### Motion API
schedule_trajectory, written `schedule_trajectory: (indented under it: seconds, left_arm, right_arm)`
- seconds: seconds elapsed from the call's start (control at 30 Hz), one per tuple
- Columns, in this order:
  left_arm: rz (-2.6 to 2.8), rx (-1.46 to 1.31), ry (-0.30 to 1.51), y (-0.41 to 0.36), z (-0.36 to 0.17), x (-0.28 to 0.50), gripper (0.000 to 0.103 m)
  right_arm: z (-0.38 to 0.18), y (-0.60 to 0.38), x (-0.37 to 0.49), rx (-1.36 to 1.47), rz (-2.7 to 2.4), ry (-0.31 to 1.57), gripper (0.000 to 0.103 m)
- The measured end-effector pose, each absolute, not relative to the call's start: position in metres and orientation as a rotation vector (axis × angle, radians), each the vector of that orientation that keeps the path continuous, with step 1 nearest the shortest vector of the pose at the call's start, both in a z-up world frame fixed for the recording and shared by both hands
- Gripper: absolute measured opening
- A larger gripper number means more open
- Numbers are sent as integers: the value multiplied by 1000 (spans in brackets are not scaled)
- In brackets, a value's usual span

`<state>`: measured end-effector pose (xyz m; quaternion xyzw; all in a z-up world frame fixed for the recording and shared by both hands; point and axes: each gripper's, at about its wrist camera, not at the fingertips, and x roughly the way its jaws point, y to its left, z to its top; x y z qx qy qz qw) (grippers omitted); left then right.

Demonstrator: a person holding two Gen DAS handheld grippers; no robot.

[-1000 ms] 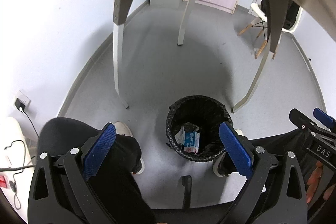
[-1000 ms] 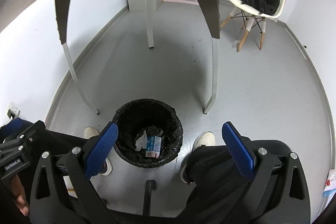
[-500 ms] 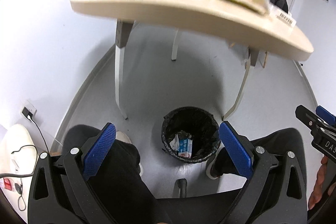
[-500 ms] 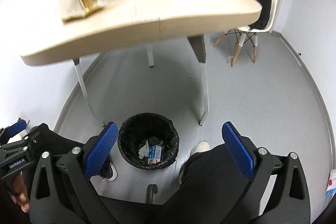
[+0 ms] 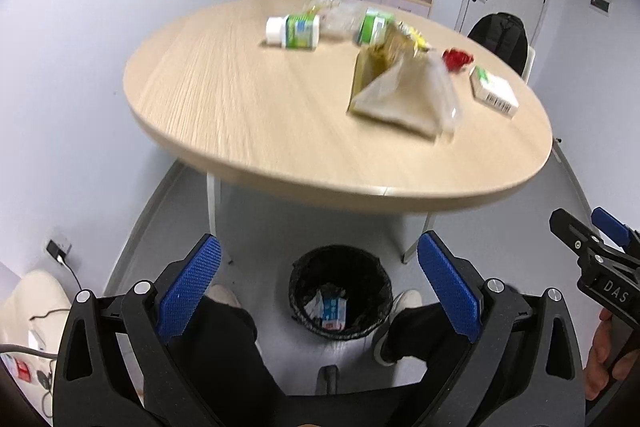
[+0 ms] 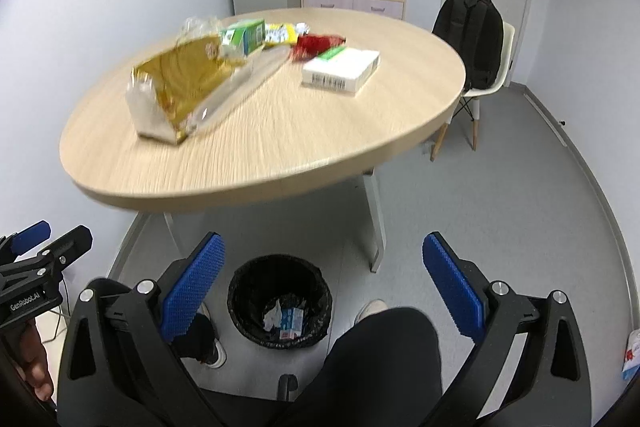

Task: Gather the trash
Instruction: 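Raise both open tools from the bin back over the table, then grasp the gold foil bag with the left tool while the right tool grasps the medicine box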

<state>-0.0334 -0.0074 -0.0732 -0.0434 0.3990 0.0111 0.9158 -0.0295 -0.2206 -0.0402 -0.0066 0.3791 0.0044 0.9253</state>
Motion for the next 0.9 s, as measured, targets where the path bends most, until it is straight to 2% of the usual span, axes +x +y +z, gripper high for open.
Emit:
schedule_trajectory:
  seconds: [0.57,0.9]
  left_arm:
    - [-2,-46,783,-33,-19,60,97]
    - [-14,-19,867,-40,-30,130,96]
  right_arm:
    - [-5,-241,69,-8,-44,787,95]
    - [-11,-245,150,17,-81,847,95]
